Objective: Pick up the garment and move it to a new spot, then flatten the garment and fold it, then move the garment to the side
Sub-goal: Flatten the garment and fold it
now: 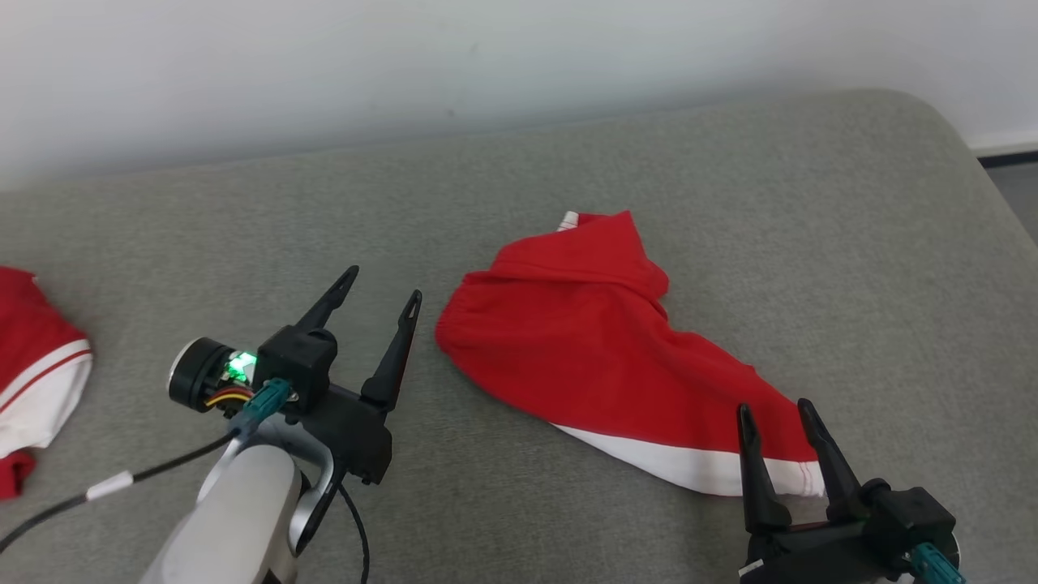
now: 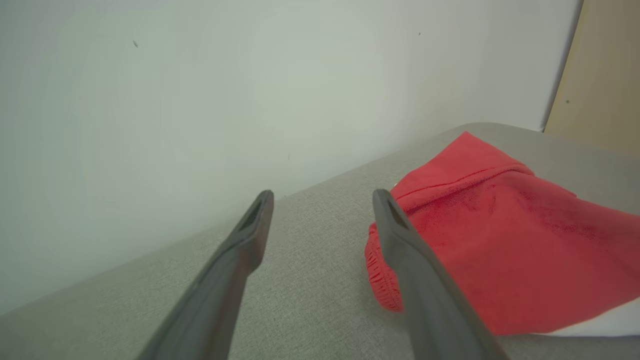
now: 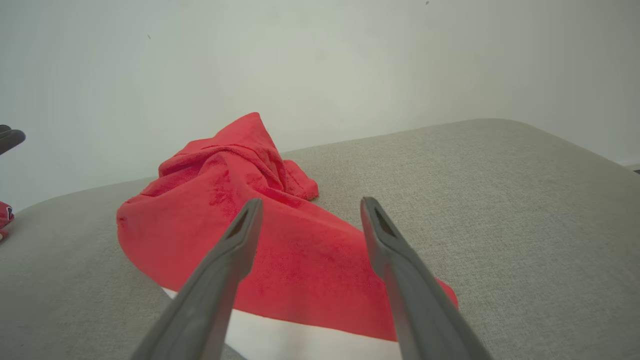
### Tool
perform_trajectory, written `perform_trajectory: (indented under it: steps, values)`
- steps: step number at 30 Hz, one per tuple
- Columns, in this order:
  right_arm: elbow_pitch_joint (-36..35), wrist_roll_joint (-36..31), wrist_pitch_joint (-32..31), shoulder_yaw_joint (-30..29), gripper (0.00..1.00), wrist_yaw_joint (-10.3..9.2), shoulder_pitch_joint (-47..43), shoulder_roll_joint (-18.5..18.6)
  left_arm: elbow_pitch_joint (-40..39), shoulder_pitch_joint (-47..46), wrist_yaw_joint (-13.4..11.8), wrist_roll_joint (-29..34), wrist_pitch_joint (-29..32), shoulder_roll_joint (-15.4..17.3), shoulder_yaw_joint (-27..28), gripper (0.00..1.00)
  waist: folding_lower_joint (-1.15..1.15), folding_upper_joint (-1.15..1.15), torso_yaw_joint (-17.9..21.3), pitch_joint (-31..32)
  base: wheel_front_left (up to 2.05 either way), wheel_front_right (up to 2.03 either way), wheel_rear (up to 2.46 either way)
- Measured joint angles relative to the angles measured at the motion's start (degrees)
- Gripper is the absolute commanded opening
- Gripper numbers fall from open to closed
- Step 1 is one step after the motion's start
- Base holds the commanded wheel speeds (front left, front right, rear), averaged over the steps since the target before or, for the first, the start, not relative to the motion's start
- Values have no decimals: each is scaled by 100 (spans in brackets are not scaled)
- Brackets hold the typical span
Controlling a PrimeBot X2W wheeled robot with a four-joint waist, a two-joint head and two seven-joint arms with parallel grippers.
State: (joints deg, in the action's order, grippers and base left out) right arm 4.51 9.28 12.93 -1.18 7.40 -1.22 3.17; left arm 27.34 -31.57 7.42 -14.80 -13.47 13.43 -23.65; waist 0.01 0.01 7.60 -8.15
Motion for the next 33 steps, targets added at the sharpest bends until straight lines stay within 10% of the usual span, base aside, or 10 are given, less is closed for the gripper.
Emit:
perform_trajectory:
  steps: [20,21,23,33]
  values:
    - [525,151,198,101,100,0,384,-13,1841,-1251,9,-1757,882,468,-2307,100,0,0,750,-500,0,0,0]
    - [532,162,199,103,100,0,387,-13,1886,-1309,9,-1790,946,465,-2413,80,0,0,758,-501,0,0,0]
    - [544,163,201,97,100,0,387,-14,1971,-1373,9,-1995,983,422,-2504,2,0,0,760,-493,0,0,0]
    - [375,119,221,-67,100,0,317,-15,2152,-1526,12,-2423,487,331,-2770,0,-1,0,513,-398,0,0,0]
